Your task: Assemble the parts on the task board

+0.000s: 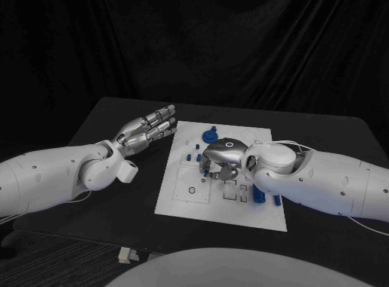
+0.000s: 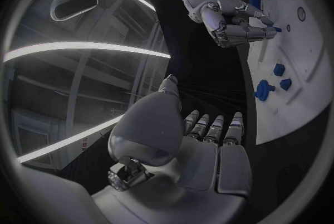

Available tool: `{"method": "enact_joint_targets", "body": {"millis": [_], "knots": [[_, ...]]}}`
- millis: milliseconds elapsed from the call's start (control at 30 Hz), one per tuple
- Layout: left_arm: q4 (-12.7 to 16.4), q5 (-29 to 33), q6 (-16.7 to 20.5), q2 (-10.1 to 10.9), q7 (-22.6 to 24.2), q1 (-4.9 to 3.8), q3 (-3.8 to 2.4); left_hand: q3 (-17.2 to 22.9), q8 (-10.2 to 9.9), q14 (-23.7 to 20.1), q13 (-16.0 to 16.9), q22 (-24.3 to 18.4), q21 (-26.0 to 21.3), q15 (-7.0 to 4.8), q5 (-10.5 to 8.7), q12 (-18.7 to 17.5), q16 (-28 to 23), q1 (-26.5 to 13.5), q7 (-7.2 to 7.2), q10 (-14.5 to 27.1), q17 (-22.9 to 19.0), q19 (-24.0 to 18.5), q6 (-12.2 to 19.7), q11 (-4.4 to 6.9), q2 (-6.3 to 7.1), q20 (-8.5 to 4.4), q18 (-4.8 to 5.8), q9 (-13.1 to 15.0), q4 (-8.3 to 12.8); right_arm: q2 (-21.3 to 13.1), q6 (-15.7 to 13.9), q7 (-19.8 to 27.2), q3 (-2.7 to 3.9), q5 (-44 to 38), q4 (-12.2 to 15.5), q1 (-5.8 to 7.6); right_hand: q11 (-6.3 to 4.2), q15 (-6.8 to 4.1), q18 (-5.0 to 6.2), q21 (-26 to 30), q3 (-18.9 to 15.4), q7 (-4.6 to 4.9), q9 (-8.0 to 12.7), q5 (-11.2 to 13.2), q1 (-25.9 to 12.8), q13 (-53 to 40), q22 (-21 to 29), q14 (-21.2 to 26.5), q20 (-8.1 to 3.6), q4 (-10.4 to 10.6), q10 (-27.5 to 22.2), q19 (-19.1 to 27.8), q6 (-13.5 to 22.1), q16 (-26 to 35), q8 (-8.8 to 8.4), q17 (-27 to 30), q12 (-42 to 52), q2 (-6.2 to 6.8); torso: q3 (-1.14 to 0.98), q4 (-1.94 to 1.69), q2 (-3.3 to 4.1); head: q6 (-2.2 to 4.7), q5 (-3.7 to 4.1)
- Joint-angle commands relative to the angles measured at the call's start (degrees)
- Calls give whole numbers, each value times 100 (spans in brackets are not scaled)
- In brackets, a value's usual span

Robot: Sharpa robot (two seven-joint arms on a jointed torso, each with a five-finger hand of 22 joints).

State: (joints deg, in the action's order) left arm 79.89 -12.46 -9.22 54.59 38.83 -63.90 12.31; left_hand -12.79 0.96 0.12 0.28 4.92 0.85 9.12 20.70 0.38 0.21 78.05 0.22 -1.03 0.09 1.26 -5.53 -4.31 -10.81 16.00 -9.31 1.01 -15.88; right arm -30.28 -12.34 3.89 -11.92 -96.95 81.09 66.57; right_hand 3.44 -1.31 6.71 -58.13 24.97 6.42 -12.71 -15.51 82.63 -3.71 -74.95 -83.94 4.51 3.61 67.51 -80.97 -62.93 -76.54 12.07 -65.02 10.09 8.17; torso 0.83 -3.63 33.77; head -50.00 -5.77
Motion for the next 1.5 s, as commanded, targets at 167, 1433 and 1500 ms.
{"method": "enact_joint_targets", "body": {"millis": [167,1433,1500], "knots": [[-4,44,-87,-24,109,10,-6,-34,34,-12,8,-6,0,-36,-5,13,-21,40,75,9,-9,-28,-40,15,-26,26,-93,11,12,-6,-212,-60,4,-9,16,-63,14,26,-80,12,8,44,-1,44,13,0,-719,-69,21,-30,37,-24,19,-6,-30,-8,-43,-22,1,0,-1,0,24],[-66,45,-165,-67,27,17,-6,-47,55,-12,8,-6,1,-32,-12,15,-21,44,175,9,-9,-26,-108,59,-42,29,-94,21,8,112,28,-134,4,-9,-86,-180,18,29,-76,30,31,58,4,37,32,-5,-714,-61,25,-62,55,-17,63,8,-74,15,-61,-24,1,-2,-4,0,41],[-69,45,-177,-74,22,18,-6,-47,55,-12,8,-6,1,-32,-12,15,-21,44,175,9,-9,-26,-108,59,-42,29,-94,21,8,123,56,-149,4,-9,-97,-184,18,30,-75,34,35,59,4,34,38,-6,-713,-60,25,-68,56,-15,66,10,-78,18,-63,-24,1,-2,-4,0,39]]}}
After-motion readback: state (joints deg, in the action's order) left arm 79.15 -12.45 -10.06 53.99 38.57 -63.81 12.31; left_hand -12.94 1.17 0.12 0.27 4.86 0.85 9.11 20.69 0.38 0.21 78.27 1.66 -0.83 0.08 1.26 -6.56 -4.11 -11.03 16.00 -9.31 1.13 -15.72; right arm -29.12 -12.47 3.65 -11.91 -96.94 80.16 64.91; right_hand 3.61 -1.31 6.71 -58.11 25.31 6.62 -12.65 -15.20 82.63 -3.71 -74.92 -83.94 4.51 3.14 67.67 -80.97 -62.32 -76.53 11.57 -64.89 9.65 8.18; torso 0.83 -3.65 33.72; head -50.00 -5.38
